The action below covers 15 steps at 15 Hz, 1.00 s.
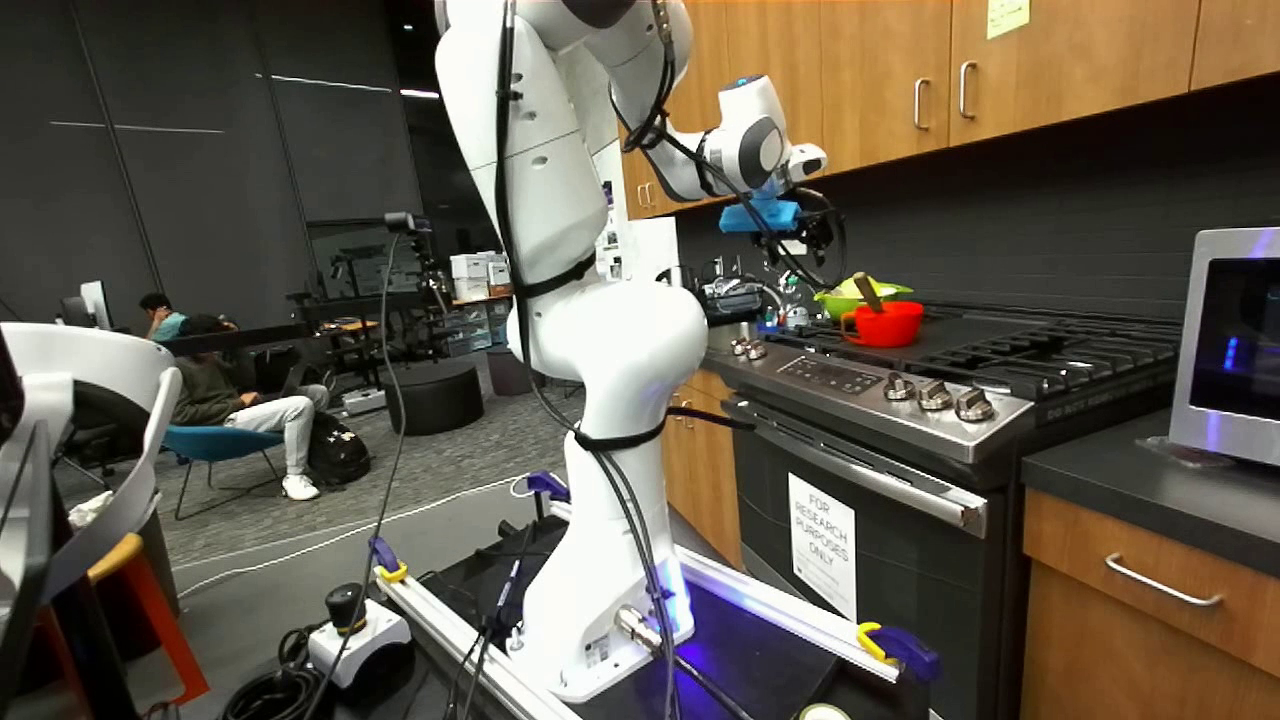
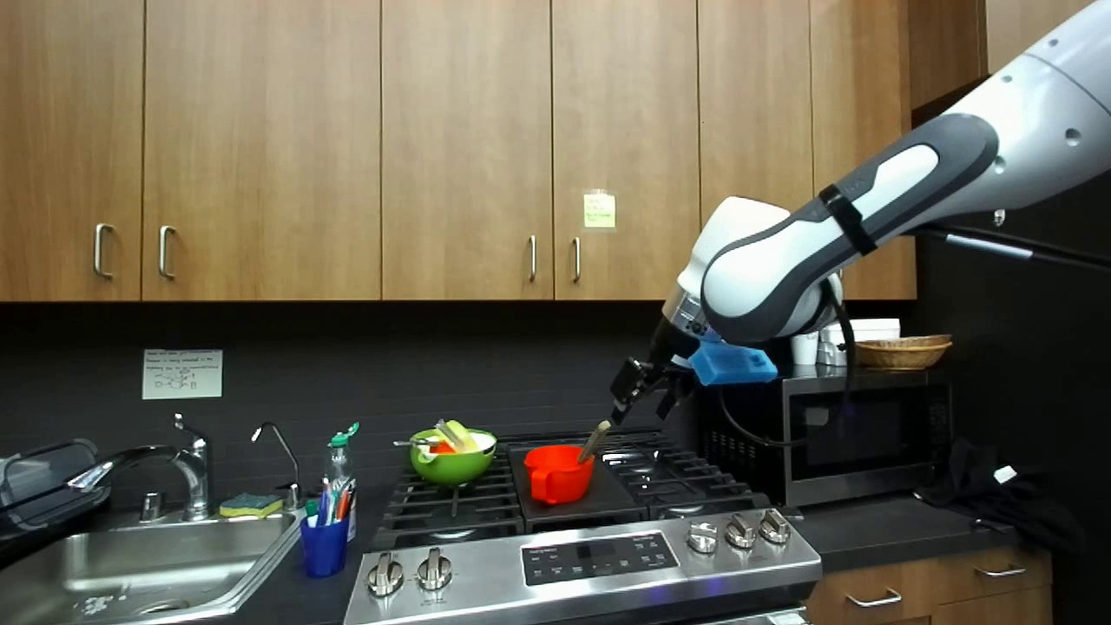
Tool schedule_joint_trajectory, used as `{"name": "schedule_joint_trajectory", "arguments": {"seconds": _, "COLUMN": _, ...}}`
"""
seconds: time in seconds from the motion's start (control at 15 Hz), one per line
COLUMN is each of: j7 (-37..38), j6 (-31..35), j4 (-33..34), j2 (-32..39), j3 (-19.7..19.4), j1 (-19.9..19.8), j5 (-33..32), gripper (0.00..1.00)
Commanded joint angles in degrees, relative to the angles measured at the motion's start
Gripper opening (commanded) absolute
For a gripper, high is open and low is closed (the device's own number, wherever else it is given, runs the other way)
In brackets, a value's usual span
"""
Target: Take the kitchen utensil out of the orange bowl
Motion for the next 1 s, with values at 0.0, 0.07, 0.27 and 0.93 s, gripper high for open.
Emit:
{"name": "schedule_joint_trajectory", "arguments": {"seconds": 0.0, "j7": 3.16, "j6": 3.64, "j4": 1.05, "j2": 2.63, "j3": 0.27, "j1": -3.78, "j5": -5.13, "gripper": 1.00}}
{"name": "schedule_joint_trajectory", "arguments": {"seconds": 0.07, "j7": 4.29, "j6": 4.42, "j4": 1.36, "j2": 3.45, "j3": 0.36, "j1": -4.88, "j5": -6.30, "gripper": 1.00}}
{"name": "schedule_joint_trajectory", "arguments": {"seconds": 0.27, "j7": 7.18, "j6": 4.30, "j4": 2.17, "j2": 5.27, "j3": 0.50, "j1": -6.80, "j5": -8.18, "gripper": 1.00}}
{"name": "schedule_joint_trajectory", "arguments": {"seconds": 0.93, "j7": 14.29, "j6": 7.35, "j4": 3.95, "j2": 7.17, "j3": 4.02, "j1": -6.69, "j5": -8.94, "gripper": 1.00}}
